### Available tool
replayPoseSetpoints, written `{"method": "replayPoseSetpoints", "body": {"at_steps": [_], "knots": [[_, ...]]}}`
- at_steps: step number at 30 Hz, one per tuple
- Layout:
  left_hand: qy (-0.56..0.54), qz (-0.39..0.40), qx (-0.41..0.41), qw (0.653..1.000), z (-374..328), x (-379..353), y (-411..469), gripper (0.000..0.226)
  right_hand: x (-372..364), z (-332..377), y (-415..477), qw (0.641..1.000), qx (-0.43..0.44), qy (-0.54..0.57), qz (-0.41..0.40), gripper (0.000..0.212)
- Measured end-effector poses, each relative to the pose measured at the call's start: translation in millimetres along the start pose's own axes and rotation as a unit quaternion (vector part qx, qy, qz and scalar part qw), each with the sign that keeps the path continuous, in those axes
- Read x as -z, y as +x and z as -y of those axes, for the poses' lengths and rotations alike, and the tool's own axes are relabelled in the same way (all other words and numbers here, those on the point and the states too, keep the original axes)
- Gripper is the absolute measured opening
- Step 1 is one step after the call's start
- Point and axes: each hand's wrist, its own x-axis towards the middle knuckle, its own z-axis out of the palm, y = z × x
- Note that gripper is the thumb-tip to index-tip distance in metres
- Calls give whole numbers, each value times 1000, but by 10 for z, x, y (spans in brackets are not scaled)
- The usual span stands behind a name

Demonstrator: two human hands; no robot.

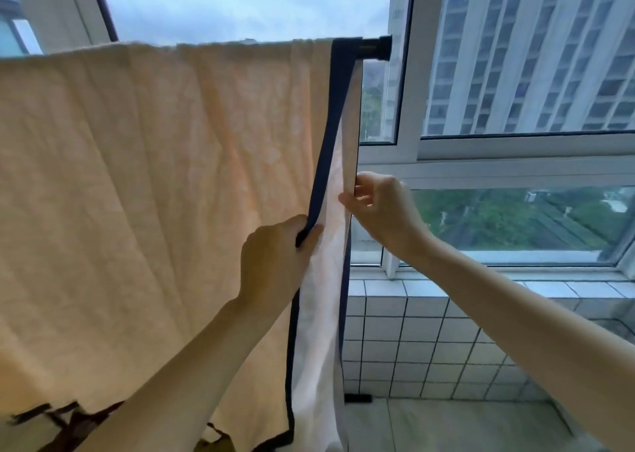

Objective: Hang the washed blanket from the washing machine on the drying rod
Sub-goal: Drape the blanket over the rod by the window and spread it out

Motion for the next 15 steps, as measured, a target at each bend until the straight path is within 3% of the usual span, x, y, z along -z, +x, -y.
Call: {"method": "replayPoseSetpoints", "body": {"at_steps": [3, 6, 9, 13, 15], "knots": [[1, -12, -1, 1000, 90, -82, -160, 21, -80, 71, -159, 999, -1, 19, -49, 51], [18, -20, 7, 1000, 153, -192, -302, 35, -195, 234, -336, 993, 42, 41, -99, 44], [30, -28, -1, 999, 237, -323, -475, 46, -316, 337, -435, 995, 5, 83, -45, 39], [7, -3, 9, 1000, 376, -413, -740, 38, -446, 265, -443, 983, -113, 143, 20, 45], [-50, 32, 40, 997, 424, -356, -806, 38, -503, 192, -445, 976, -145, 157, 38, 30]]}}
